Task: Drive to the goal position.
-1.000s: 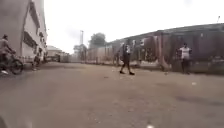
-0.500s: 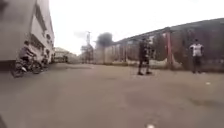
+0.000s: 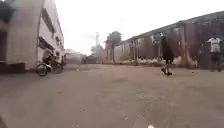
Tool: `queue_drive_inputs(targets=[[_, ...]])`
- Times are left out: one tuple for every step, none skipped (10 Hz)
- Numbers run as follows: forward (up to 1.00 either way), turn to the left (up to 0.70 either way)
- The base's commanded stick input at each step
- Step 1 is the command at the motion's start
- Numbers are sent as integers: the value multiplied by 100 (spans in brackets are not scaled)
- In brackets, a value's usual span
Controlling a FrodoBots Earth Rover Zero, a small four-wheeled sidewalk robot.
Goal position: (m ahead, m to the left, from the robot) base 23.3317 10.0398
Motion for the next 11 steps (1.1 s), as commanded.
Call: queue_drive_inputs(targets=[[70,11],[70,11],[70,12],[70,17],[70,19],[70,21],[70,20],[70,-2],[70,-7],[70,-9],[70,-7]])
